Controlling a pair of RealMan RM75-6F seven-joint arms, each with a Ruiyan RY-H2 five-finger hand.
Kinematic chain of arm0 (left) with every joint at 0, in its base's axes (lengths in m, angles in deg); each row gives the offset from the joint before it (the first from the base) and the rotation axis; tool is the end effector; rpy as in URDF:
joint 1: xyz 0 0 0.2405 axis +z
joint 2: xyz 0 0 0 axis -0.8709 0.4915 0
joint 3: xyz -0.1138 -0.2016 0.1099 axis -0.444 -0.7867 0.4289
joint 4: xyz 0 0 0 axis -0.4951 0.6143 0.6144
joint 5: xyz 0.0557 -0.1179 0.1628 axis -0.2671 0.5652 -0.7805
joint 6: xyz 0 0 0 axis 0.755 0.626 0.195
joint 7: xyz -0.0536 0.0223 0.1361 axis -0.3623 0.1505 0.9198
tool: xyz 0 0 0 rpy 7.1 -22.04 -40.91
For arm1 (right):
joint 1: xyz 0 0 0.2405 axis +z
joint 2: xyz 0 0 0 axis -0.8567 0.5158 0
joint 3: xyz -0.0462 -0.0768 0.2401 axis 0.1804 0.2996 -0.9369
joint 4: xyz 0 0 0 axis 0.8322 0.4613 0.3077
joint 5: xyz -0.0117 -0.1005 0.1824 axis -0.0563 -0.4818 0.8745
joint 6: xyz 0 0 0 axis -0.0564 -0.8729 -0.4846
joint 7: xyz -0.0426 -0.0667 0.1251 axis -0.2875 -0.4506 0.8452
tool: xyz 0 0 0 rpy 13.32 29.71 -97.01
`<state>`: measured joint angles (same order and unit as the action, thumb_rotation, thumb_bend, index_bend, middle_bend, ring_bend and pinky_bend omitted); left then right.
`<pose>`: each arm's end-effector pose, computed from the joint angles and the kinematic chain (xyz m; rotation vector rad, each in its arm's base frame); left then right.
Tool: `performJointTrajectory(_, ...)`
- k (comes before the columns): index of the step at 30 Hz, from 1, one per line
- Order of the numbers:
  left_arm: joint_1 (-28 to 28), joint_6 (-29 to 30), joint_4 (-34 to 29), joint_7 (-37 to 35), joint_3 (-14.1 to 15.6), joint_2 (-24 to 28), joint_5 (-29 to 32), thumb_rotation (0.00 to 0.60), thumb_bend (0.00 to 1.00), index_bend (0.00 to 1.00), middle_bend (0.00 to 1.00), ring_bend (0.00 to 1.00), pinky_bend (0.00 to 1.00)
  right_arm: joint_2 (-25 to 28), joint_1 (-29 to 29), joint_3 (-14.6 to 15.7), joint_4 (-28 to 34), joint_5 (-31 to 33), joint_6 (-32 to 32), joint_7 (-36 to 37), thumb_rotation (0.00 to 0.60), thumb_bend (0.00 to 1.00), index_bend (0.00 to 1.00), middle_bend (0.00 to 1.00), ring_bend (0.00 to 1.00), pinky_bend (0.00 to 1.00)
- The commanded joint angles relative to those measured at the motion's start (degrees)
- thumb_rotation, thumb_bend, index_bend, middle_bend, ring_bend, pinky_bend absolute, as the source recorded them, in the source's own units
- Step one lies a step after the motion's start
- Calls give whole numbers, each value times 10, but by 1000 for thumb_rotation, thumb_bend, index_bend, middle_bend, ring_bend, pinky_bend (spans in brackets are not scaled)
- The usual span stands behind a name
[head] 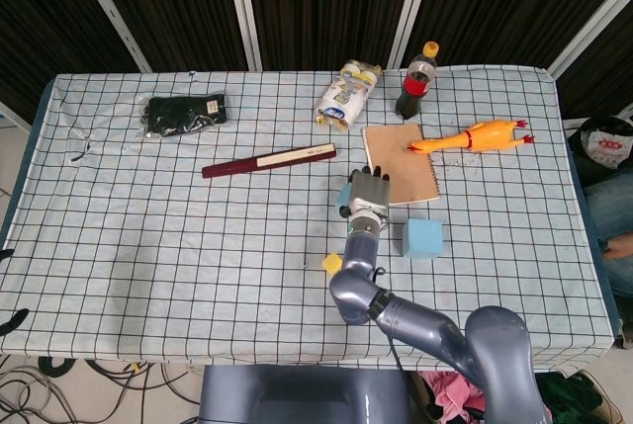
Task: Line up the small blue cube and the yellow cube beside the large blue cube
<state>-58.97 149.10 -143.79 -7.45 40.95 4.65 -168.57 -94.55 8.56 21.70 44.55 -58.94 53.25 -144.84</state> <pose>-0.3188 0.1455 0.1917 -1.3106 -0.8093 -0.7880 -0.0597 -0.4289 -0.0752 1.2821 -1.3528 0.5452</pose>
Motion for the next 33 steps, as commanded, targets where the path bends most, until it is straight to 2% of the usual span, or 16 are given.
performJointTrajectory(1,0,0,0,0,0,0,0,600,10,218,57,0,0,1,0,1,1,0,1,-1,600,239,325,111,22,92)
performJointTrajectory(9,0,0,0,1,-1,-1,1,600,10,218,57,0,0,-3,-1,4,-4,4,-4,-7,600,238,339,112,23,92)
performJointTrajectory(14,0,0,1,1,0,0,1,600,10,218,57,0,0,-9,2,6,-14,0,-5,-4,600,238,384,113,24,92)
performJointTrajectory(23,0,1,2,1,-1,-1,1,600,10,218,57,0,0,-5,-2,3,-9,-13,-11,10,600,313,439,114,25,92)
performJointTrajectory(28,0,0,1,2,-1,-1,2,600,10,218,57,0,0,30,-27,13,56,-24,-19,9,600,315,441,114,24,92)
performJointTrajectory(33,0,0,0,2,-1,-1,3,600,10,218,57,0,0,100,-75,41,182,-38,-14,6,600,316,441,113,23,92)
